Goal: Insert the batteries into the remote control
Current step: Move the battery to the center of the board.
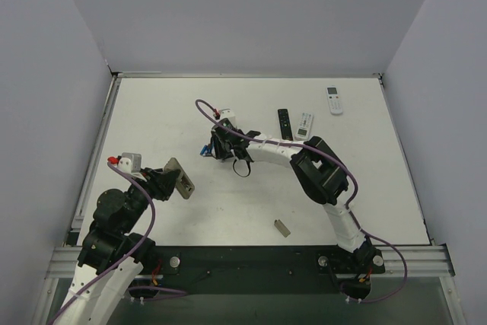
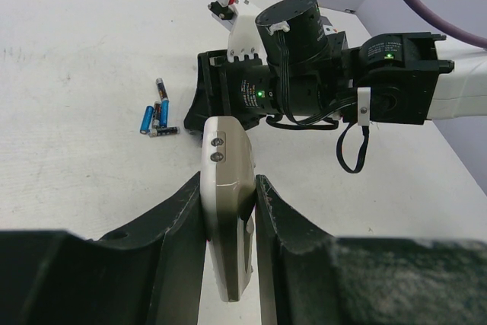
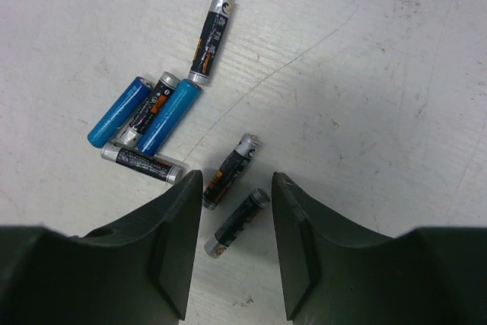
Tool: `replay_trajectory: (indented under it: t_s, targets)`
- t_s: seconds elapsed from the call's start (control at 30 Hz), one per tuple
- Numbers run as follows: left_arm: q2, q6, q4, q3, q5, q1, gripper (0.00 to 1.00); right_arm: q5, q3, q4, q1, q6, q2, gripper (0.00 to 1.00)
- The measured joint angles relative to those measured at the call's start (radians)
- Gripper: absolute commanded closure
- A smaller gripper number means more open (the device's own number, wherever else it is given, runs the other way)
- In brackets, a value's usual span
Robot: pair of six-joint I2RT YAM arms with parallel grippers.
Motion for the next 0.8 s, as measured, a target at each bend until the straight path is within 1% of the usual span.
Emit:
replay_trajectory:
  t_s: [0.13, 0.23, 0.37, 0.53, 0.63, 0.67, 0.77, 0.8]
  targets:
    - [0.000, 0.000, 0.000, 0.000, 0.001, 0.000, 1.00, -0.016, 0.000, 0.000, 0.000, -0.013, 0.000, 0.62]
    - [0.000, 0.000, 0.000, 0.000, 0.002, 0.000, 1.00, -0.028, -0.001, -0.001, -0.002, -0.019, -0.002, 0.60]
    - [0.000, 0.000, 0.000, 0.000, 0.003, 0.000, 1.00, -0.032, -0.026, 0.000, -0.002, -0.027, -0.021, 0.52]
    - [0.000, 0.000, 0.002, 0.000, 0.004, 0.000, 1.00, -0.031, -0.063, -0.005, -0.002, -0.034, -0.048, 0.52]
    - [0.000, 0.000, 0.007, 0.000, 0.006, 0.000, 1.00, -0.030, -0.071, -0.006, -0.002, -0.041, -0.054, 0.54]
    - [0.000, 0.000, 0.007, 0.000, 0.006, 0.000, 1.00, -0.029, -0.073, -0.008, -0.002, -0.046, -0.055, 0.58]
    - [0.000, 0.000, 0.007, 0.000, 0.007, 0.000, 1.00, -0.021, -0.076, -0.012, -0.002, -0.058, -0.056, 0.63]
    - [-0.001, 0.000, 0.007, 0.000, 0.007, 0.000, 1.00, -0.017, -0.076, -0.014, -0.002, -0.061, -0.057, 0.63]
